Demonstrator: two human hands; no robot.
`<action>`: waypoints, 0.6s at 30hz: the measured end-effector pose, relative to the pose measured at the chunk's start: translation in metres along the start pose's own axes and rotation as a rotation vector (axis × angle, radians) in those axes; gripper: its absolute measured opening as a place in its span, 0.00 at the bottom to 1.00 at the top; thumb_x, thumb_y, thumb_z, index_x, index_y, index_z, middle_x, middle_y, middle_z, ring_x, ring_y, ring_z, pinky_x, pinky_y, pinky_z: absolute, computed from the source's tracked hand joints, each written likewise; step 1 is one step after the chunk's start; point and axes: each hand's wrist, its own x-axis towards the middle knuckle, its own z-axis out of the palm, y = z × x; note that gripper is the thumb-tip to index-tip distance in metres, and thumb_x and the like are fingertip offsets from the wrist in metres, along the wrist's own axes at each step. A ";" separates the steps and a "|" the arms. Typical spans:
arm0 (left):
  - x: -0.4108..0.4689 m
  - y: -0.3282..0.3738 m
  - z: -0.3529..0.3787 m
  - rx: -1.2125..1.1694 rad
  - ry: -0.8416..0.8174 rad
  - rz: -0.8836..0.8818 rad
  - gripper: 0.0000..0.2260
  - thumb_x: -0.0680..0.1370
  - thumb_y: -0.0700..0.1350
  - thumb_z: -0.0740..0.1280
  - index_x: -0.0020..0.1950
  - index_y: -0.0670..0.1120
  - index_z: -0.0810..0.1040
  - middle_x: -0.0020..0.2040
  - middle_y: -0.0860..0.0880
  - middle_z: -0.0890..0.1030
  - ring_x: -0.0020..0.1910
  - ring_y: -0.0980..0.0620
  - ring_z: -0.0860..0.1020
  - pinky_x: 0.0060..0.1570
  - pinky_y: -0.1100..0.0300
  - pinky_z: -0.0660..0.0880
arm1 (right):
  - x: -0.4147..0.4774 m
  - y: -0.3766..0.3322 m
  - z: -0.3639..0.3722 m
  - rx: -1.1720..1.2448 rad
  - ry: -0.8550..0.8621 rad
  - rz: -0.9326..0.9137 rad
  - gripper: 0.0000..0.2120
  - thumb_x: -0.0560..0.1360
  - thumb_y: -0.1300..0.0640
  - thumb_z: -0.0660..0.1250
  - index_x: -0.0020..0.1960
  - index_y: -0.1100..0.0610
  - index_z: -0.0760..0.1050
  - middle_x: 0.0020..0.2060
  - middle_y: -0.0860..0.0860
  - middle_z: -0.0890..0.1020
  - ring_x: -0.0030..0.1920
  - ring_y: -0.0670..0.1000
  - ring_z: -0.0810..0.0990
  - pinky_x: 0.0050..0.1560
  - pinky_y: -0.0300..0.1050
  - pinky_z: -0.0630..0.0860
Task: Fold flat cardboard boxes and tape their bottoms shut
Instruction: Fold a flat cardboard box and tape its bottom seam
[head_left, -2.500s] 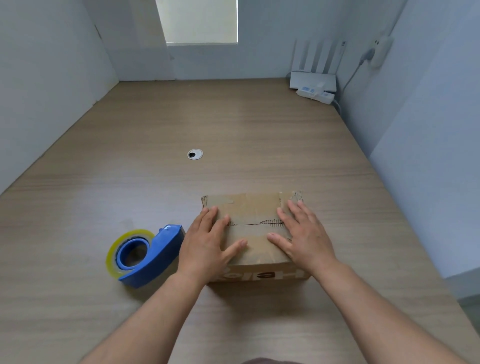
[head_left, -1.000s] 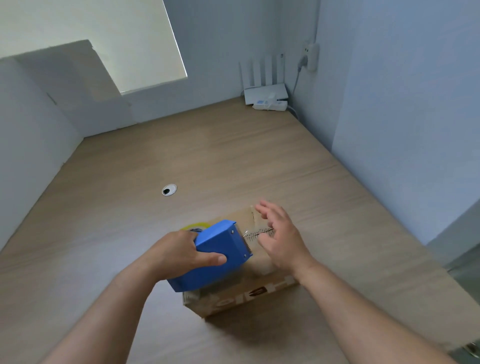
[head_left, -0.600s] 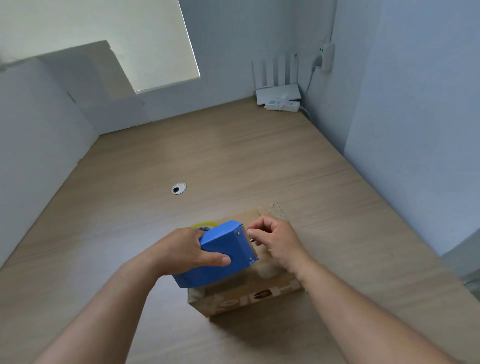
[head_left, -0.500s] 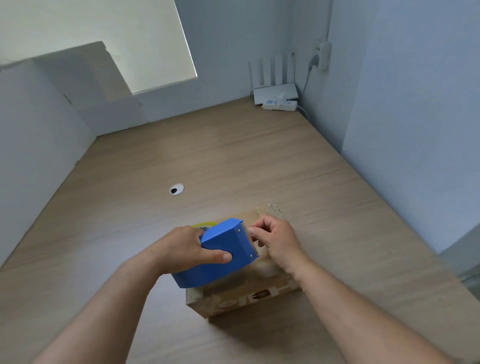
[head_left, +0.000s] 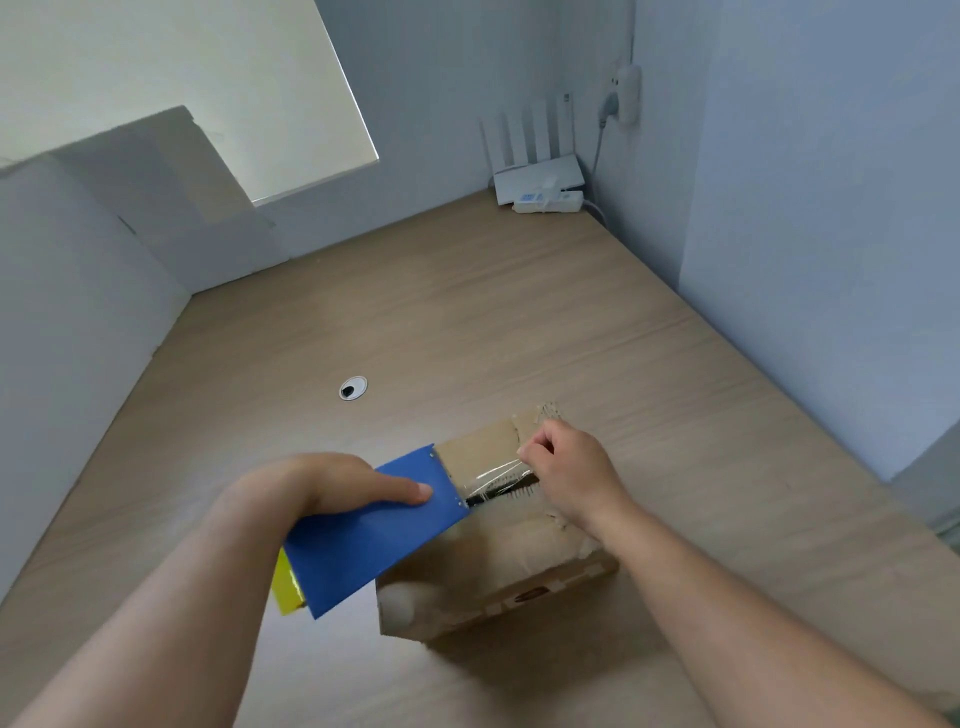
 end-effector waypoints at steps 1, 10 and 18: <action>0.004 0.010 -0.001 0.027 -0.007 -0.007 0.30 0.60 0.74 0.68 0.45 0.51 0.81 0.45 0.51 0.82 0.44 0.52 0.81 0.43 0.57 0.73 | -0.002 0.002 -0.001 -0.185 0.044 -0.011 0.09 0.77 0.54 0.60 0.39 0.54 0.68 0.38 0.51 0.78 0.40 0.54 0.75 0.39 0.48 0.68; 0.020 0.083 -0.004 0.141 -0.092 0.055 0.30 0.60 0.72 0.72 0.49 0.51 0.80 0.48 0.51 0.82 0.45 0.50 0.81 0.44 0.57 0.73 | -0.004 0.025 -0.036 0.283 0.096 0.339 0.12 0.74 0.65 0.58 0.33 0.61 0.70 0.29 0.56 0.74 0.27 0.52 0.70 0.31 0.46 0.65; 0.024 0.099 -0.006 0.198 -0.114 0.042 0.28 0.62 0.71 0.72 0.49 0.50 0.79 0.46 0.50 0.82 0.42 0.51 0.81 0.38 0.59 0.73 | -0.006 0.038 -0.037 0.500 0.124 0.386 0.07 0.77 0.62 0.61 0.39 0.60 0.69 0.29 0.54 0.70 0.26 0.49 0.65 0.27 0.43 0.62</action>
